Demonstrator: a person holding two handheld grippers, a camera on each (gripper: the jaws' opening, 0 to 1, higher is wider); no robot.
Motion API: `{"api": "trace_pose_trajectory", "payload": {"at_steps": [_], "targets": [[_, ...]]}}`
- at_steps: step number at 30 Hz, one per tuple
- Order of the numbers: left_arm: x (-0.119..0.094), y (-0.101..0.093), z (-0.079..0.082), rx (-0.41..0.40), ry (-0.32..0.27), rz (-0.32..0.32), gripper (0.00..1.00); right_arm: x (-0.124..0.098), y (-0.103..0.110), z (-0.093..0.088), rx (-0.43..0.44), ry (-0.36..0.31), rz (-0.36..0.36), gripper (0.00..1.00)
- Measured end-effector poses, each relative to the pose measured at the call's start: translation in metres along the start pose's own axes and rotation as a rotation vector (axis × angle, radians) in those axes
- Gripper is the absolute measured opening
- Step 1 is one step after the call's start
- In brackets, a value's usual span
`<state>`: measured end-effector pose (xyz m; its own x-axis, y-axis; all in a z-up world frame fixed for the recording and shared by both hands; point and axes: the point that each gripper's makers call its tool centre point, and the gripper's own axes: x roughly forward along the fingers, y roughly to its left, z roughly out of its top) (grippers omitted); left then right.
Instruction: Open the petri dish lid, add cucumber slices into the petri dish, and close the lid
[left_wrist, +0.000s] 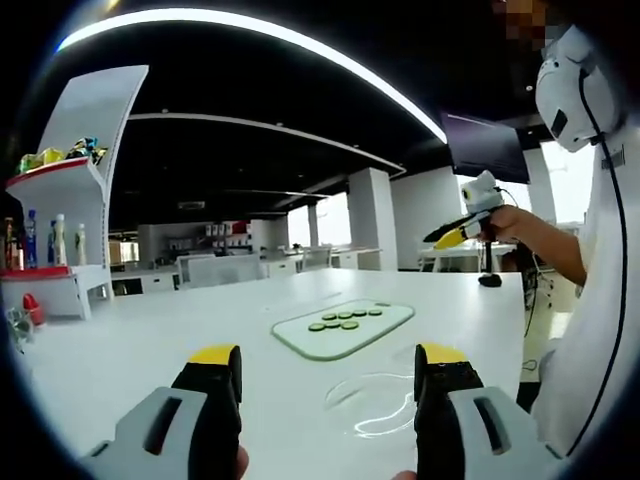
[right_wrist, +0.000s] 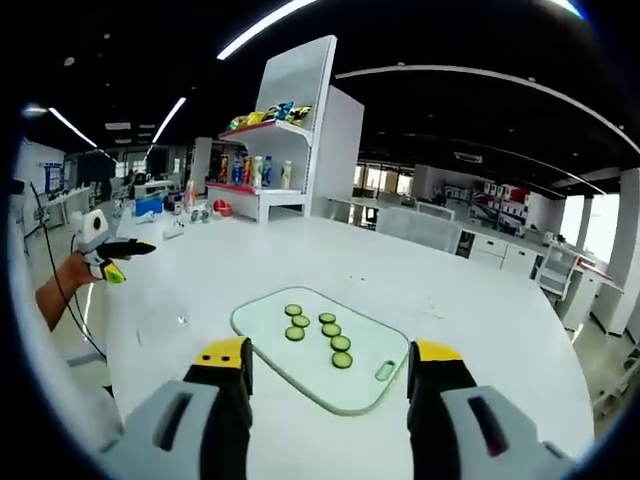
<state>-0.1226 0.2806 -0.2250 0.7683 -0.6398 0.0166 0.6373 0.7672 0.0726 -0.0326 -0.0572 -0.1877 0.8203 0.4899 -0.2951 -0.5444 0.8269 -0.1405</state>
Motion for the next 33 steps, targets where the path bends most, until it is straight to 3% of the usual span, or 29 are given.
{"api": "trace_pose_trajectory", "payload": {"at_steps": [12, 26, 33], "targets": [[0.003, -0.007, -0.002, -0.003, 0.004, -0.022, 0.7, 0.036, 0.025, -0.009, -0.048, 0.086, 0.057, 0.61], [0.003, -0.009, -0.002, -0.009, 0.008, -0.027, 0.7, 0.069, 0.053, -0.014, -0.061, 0.124, 0.119, 0.58], [0.003, -0.009, -0.004, -0.015, 0.016, -0.026, 0.7, 0.09, 0.065, -0.025, -0.059, 0.16, 0.144, 0.55]]}}
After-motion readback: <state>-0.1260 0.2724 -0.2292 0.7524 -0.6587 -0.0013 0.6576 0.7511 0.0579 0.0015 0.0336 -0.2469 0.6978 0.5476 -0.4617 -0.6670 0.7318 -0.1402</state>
